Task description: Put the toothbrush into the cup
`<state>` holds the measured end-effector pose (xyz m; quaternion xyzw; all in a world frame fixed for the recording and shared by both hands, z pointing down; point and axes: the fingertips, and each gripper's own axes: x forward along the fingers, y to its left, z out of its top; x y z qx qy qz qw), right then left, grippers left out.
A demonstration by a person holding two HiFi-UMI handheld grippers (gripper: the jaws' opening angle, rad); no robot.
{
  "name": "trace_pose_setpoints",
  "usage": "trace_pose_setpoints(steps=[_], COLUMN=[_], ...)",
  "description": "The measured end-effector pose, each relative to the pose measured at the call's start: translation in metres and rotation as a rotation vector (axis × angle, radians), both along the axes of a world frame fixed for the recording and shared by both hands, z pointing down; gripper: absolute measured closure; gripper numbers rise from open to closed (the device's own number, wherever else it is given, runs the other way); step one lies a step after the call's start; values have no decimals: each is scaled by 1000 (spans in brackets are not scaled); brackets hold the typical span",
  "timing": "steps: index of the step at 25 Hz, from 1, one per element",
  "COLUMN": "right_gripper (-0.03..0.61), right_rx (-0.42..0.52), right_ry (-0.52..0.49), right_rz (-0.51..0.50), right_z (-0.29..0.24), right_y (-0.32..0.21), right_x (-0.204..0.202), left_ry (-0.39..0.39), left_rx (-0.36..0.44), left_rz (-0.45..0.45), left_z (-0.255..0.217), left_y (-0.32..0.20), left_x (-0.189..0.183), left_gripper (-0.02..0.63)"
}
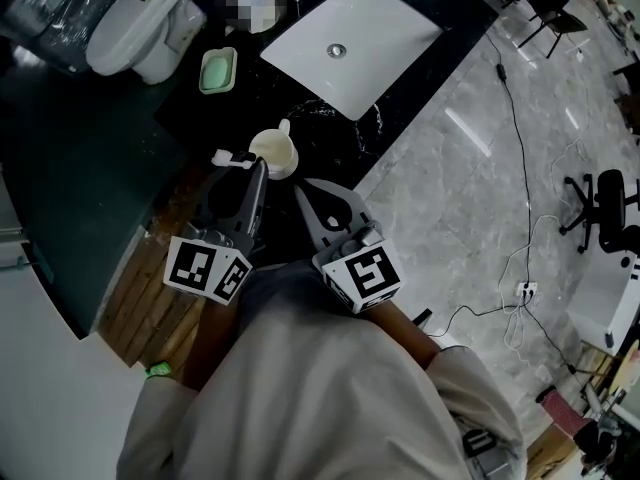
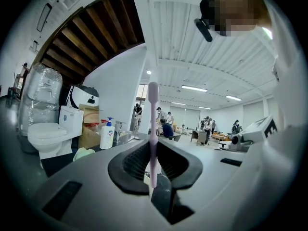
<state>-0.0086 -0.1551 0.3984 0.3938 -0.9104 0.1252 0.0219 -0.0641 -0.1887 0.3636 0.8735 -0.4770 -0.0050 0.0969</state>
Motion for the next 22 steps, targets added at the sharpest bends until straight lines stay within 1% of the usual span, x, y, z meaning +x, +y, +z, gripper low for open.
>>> trace_pose_setpoints(steps=[7,12,18,22], right_gripper=[572,572,572,572], right_rx=[-6,-19,-42,-44], right_ry=[29,47,66,62], right_rz=[-7,1,-1,-1], right_z=[5,10,16,16], right_y=[-9,-19,-28,-36], right_x=[-2,-1,-3,-7], left_ry=[-30,-12,-29,-10], left_rx=[-17,-27,-49,-68], left_rz=[-10,-6,7,21], left_z=[21,30,42,49], left_y=[-13,-22,-32,-37], left_x=[-4,-7,-8,-8], left_gripper=[557,557,557,557])
